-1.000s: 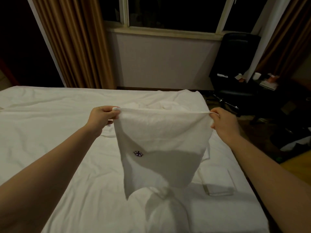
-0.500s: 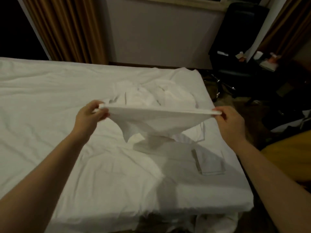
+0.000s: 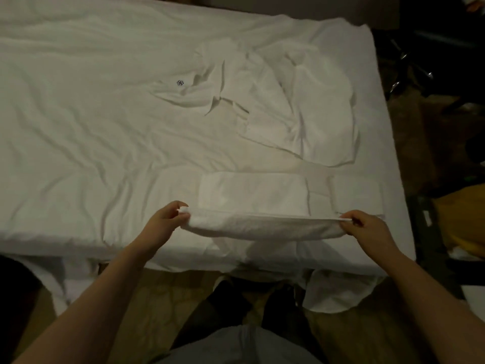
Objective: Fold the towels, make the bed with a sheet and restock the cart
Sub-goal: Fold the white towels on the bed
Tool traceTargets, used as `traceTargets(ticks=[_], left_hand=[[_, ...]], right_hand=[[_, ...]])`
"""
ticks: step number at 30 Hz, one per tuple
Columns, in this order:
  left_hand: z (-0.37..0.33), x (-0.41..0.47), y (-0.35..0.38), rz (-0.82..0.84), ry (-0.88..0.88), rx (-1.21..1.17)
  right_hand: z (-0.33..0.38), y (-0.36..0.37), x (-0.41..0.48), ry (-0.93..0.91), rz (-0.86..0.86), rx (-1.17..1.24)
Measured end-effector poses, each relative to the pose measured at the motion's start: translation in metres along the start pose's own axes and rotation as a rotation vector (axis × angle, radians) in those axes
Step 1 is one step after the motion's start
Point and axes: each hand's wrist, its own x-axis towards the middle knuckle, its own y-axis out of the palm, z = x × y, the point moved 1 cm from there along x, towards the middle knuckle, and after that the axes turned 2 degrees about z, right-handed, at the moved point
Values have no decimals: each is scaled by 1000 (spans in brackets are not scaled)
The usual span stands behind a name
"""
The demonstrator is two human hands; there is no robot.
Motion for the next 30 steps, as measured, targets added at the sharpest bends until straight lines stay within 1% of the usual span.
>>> traceTargets(ticks=[2, 5, 10, 14, 17, 19, 22, 24, 26, 28, 30], left_hand=[[10, 5, 9, -32, -24, -5], [20, 27, 19, -91, -66, -12], [32, 95, 34, -210, -95, -49], [46, 163, 54, -317, -93, 23], [67, 207, 63, -350, -127, 104], [81, 229, 65, -372, -157, 185], [84, 246, 68, -432, -123, 234], [82, 251, 68, -422, -127, 288], [81, 252, 65, -360, -177, 319], [85, 247, 60, -266, -269, 224], [88, 235, 58, -162, -340, 27]], right_hand=[[-6, 10, 6, 5, 4, -24], [-14, 29, 28, 24, -36, -26], [-24, 65, 93, 112, -149, 77], [-36, 94, 162, 202, -209, 91], [-46, 115, 206, 263, -210, 82], [-51, 128, 227, 285, -219, 76], [-59, 140, 245, 303, -246, 66], [-65, 144, 252, 312, -237, 51], [-70, 145, 254, 332, -218, 36], [-72, 147, 252, 334, -209, 35], [-71, 147, 247, 311, -195, 33]])
